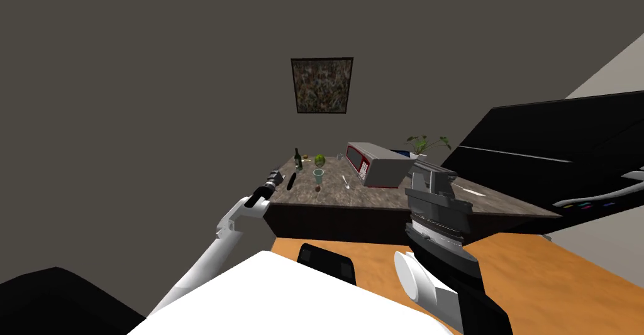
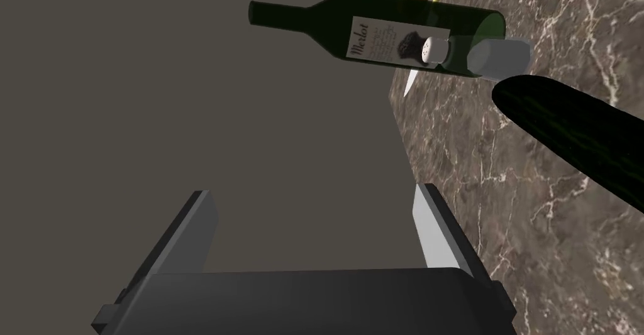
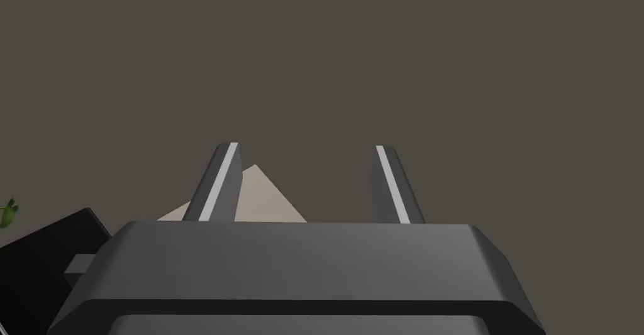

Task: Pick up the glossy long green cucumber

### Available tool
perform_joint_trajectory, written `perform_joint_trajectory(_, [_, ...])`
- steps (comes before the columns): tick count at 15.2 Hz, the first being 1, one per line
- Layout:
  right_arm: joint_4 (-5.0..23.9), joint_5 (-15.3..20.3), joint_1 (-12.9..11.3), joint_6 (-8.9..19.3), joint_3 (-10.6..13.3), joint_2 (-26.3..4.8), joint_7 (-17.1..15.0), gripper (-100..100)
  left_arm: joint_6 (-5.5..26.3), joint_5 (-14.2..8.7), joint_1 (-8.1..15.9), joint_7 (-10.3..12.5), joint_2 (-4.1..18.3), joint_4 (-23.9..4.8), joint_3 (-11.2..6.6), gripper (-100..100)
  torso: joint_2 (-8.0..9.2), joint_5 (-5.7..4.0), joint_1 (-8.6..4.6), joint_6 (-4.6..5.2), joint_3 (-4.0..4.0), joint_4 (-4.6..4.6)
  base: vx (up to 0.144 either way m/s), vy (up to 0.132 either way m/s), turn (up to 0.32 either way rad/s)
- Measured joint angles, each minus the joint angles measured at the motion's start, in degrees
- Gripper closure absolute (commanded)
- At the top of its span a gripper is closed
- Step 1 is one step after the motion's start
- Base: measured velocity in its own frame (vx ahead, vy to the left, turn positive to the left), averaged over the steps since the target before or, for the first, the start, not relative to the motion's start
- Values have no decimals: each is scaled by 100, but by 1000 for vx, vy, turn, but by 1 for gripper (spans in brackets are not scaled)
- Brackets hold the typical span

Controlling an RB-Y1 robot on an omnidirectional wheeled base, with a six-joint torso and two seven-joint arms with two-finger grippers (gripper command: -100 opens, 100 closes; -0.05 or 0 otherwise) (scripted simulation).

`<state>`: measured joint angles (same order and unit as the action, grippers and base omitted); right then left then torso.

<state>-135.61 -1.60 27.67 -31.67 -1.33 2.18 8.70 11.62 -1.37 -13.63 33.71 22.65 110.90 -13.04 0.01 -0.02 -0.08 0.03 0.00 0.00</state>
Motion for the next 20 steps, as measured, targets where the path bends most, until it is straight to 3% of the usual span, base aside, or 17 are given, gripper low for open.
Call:
perform_joint_trajectory(8, [0,0,1,0,0,0,0,0,965,-137,387,820,393,-574,-294,-100,2,0,0,-3,1,0,-2,-22,-155])
perform_joint_trajectory(20, [0,0,1,0,-1,0,0,0,2409,-358,1033,2065,989,-1702,-747,-100,1,1,3,-4,0,0,1,-19,-157])
